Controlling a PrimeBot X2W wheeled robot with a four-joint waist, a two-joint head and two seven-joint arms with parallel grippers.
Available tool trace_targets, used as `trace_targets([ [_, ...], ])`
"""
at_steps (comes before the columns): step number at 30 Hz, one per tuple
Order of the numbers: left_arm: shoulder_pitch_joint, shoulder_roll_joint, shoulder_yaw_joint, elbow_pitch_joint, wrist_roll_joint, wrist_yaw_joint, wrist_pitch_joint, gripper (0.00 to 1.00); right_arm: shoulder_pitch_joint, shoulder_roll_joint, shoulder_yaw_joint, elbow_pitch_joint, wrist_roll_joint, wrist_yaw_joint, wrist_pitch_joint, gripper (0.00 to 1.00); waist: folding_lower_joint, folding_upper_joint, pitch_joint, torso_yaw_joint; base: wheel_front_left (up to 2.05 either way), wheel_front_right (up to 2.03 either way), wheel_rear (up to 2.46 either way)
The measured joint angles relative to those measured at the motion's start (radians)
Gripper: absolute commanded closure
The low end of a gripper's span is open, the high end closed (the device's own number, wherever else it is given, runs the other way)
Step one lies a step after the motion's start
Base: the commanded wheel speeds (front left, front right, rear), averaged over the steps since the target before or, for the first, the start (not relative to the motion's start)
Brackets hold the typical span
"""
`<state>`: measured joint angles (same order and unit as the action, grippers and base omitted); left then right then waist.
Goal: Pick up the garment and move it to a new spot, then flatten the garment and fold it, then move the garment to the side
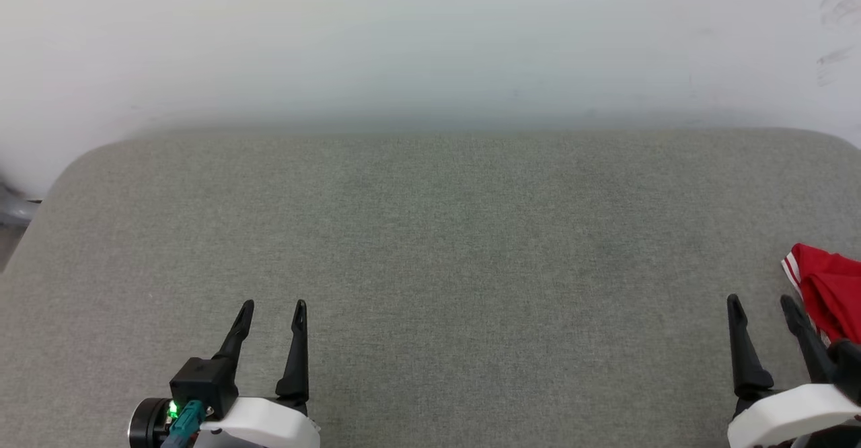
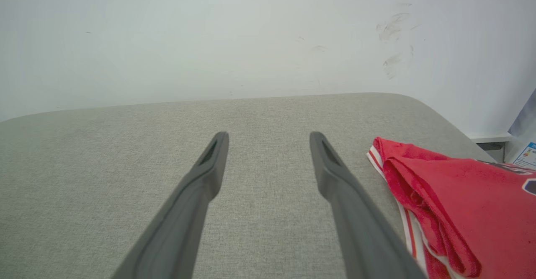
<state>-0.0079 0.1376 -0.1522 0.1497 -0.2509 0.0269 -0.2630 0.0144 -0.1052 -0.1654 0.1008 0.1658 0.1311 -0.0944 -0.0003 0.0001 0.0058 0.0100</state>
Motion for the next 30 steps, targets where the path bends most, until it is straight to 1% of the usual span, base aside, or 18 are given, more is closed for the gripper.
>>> trace_targets([
  [6,0.009,0.003,0.008,0.018,-0.002,-0.005,0.0,0.0,0.088,0.024,0.016,-0.108,-0.017,0.0,0.034,0.0,0.0001,0.0,-0.034,0.0,0.0,0.0,0.0],
  [13,0.013,-0.001,0.015,0.047,-0.006,-0.014,0.0,0.0,0.153,0.04,0.034,-0.213,-0.037,0.0,0.067,0.0,0.0001,0.0,-0.04,-0.013,0.0,0.0,0.0],
  [20,0.012,-0.003,0.026,0.067,-0.006,-0.019,0.0,0.0,0.168,0.046,0.061,-0.254,-0.05,0.0,0.079,0.0,0.0002,0.0,-0.031,-0.021,0.0,0.0,0.0],
  [30,0.007,-0.009,0.033,0.076,0.002,-0.03,0.0,0.0,0.166,0.049,0.078,-0.259,-0.05,0.0,0.078,0.0,0.0002,0.0,-0.024,-0.018,0.0,0.0,0.0],
])
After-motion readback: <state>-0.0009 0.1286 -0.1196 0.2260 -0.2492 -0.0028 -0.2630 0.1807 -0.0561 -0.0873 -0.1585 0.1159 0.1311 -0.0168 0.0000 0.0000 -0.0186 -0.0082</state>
